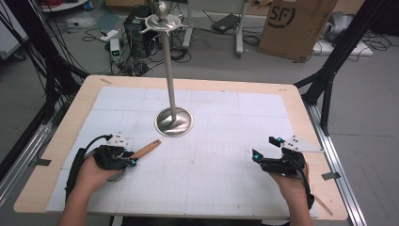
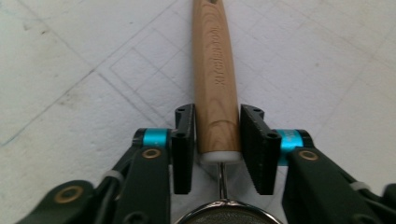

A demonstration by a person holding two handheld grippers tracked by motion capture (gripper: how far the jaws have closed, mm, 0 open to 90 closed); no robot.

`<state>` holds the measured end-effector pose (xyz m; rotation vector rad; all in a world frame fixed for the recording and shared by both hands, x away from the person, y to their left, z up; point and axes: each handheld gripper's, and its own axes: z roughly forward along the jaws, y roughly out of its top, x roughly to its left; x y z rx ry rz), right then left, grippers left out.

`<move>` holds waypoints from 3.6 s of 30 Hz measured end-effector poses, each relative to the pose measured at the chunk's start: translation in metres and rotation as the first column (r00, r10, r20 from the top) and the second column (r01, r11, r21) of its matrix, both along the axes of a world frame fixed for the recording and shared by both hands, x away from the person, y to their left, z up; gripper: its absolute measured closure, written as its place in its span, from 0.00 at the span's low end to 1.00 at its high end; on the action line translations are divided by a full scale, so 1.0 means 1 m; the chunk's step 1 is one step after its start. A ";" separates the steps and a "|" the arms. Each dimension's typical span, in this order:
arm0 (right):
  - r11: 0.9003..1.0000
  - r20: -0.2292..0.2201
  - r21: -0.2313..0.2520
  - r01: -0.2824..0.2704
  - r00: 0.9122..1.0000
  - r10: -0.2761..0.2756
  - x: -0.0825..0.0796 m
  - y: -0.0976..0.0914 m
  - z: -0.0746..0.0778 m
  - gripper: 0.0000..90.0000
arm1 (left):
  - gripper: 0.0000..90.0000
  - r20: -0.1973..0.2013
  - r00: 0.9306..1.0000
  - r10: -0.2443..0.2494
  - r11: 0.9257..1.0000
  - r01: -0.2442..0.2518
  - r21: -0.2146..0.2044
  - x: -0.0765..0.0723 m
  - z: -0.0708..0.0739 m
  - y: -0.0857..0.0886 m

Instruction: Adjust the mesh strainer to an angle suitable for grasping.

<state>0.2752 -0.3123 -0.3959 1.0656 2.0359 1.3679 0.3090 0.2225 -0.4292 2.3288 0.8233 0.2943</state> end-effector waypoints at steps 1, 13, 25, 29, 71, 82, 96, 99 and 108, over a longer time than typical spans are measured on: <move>1.000 0.001 -0.002 0.000 1.000 0.000 0.000 0.000 0.000 0.17 | 0.75 0.002 1.000 -0.010 1.000 0.010 0.003 0.000 0.000 -0.002; 1.000 -0.002 0.000 -0.002 1.000 0.002 0.000 0.001 0.000 0.17 | 0.77 0.000 0.996 -0.093 0.996 0.093 0.008 -0.005 0.001 -0.020; 1.000 -0.005 -0.007 -0.013 1.000 0.013 0.000 0.005 0.001 0.17 | 0.77 -0.001 0.989 -0.147 0.989 0.147 0.025 -0.004 0.002 -0.036; 1.000 -0.002 -0.008 -0.017 1.000 0.017 0.001 0.007 0.000 0.17 | 0.77 -0.006 0.986 -0.165 0.985 0.166 0.040 -0.002 0.004 -0.043; 1.000 -0.018 -0.010 -0.017 1.000 0.016 0.001 0.008 -0.001 0.17 | 0.76 -0.140 0.969 -0.203 0.951 0.229 0.209 0.017 0.015 -0.068; 1.000 -0.014 -0.007 -0.011 1.000 0.010 0.001 0.005 -0.001 0.17 | 0.76 -0.128 0.966 -0.224 0.956 0.244 0.166 0.015 0.017 -0.066; 1.000 -0.015 -0.007 -0.007 1.000 0.007 0.001 0.007 -0.001 0.17 | 0.76 -0.004 0.965 -0.264 0.964 0.264 -0.017 0.005 0.043 -0.054; 1.000 -0.013 -0.002 -0.004 1.000 0.004 0.003 0.006 0.000 0.17 | 0.76 0.004 0.963 -0.271 0.960 0.271 -0.068 0.005 0.047 -0.051; 1.000 -0.015 -0.002 -0.011 1.000 0.011 0.004 0.009 0.000 0.17 | 0.76 0.048 0.963 -0.265 0.953 0.269 -0.137 0.002 0.054 -0.047</move>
